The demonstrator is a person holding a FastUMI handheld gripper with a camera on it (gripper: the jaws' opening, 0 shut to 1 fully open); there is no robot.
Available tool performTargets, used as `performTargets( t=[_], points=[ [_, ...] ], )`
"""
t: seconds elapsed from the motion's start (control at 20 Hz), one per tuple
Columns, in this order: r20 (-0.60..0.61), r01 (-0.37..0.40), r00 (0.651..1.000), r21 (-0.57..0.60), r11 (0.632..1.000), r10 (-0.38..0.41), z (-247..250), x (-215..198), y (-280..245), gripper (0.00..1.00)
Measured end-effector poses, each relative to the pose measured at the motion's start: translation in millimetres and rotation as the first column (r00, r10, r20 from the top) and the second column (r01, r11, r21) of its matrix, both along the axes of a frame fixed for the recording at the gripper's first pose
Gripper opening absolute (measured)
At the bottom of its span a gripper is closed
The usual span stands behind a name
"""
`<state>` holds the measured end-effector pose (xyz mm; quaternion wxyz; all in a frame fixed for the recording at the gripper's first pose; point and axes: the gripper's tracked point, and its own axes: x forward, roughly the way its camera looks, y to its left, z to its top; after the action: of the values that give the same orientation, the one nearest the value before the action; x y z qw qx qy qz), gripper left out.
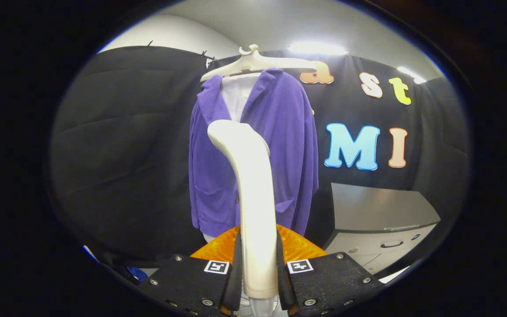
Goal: Iron the clothes twice with a garment steamer, once on the left side and once on the right side.
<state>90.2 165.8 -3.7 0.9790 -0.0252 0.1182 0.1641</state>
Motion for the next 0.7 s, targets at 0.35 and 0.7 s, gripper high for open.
performTargets(
  t=[0.35, 0.7],
  points=[
    [0.190, 0.063, 0.979, 0.025, 0.998, -0.066, 77.8, 28.5, 75.6, 0.33],
    [0.271, 0.138, 0.955, -0.045, 0.989, -0.121, 85.8, 73.4, 133.9, 0.34]
  ],
)
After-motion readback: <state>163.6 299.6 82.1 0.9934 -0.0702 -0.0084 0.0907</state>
